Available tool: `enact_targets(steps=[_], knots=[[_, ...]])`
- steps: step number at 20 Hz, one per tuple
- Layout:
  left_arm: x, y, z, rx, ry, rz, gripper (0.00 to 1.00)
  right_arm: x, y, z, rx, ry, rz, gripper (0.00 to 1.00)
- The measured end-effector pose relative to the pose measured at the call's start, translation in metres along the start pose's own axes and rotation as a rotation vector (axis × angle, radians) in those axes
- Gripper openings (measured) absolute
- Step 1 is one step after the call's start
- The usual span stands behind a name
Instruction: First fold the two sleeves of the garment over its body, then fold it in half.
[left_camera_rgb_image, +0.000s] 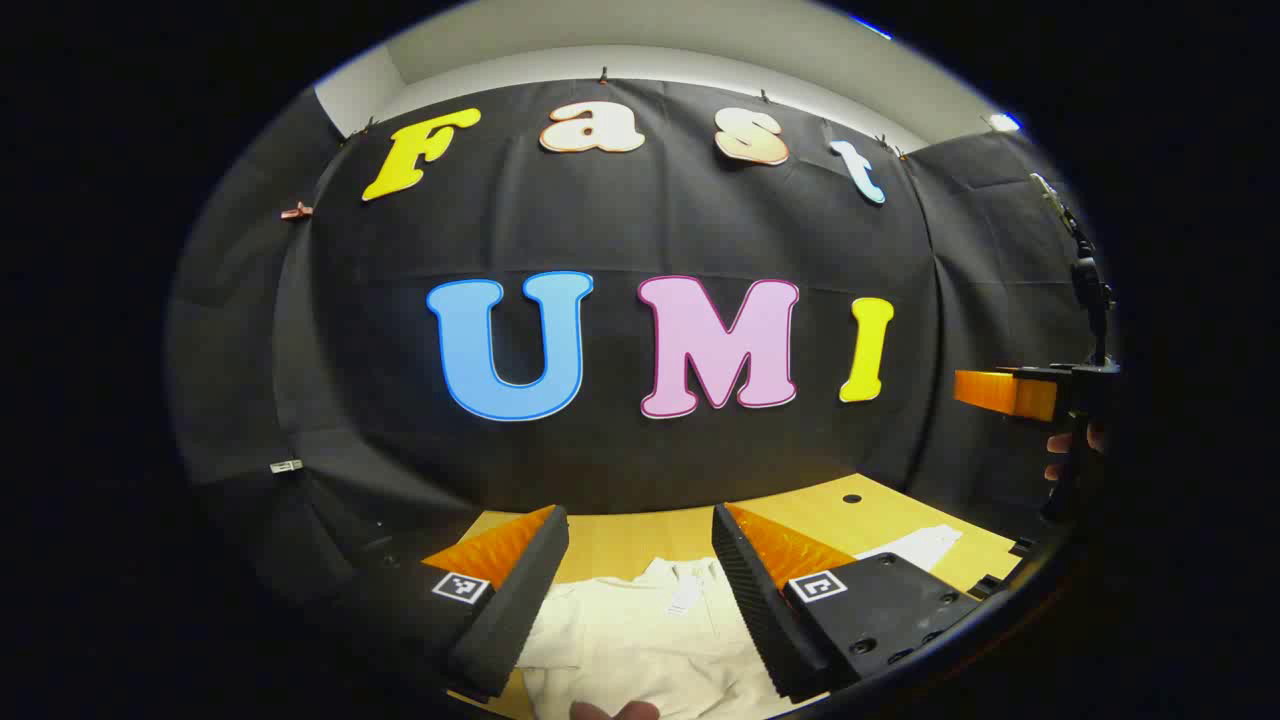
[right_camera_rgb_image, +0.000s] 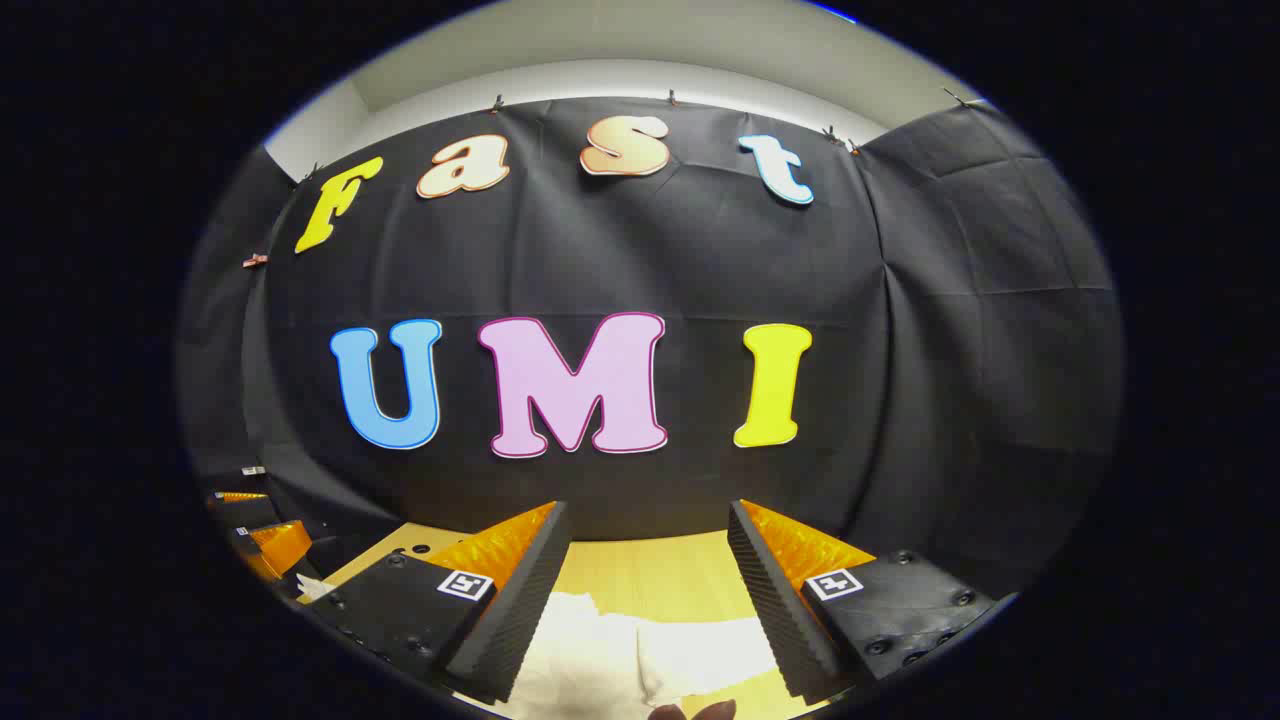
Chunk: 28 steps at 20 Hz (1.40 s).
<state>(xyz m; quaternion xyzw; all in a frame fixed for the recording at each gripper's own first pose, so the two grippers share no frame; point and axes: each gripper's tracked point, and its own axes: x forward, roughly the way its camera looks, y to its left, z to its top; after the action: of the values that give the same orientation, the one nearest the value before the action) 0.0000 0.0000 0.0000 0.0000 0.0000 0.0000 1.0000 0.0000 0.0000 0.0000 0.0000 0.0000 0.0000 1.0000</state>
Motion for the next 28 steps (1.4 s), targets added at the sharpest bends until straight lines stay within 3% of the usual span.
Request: enact_targets(steps=[6,12,21,28], knots=[[-0.001,0.024,-0.004,-0.019,0.003,0.028,0.93,0.001,0.011,-0.003,-0.031,0.002,-0.005,0.97],[0.005,0.027,-0.012,-0.022,0.023,0.038,0.93,0.016,-0.012,-0.016,-0.073,0.026,-0.039,0.97],[0.029,-0.007,-0.013,-0.002,0.027,0.028,0.93,0.066,-0.128,-0.065,-0.125,0.109,-0.184,0.97],[0.056,-0.037,-0.03,-0.029,0.115,0.036,0.93,0.099,-0.225,-0.142,-0.143,0.239,-0.266,0.98]])
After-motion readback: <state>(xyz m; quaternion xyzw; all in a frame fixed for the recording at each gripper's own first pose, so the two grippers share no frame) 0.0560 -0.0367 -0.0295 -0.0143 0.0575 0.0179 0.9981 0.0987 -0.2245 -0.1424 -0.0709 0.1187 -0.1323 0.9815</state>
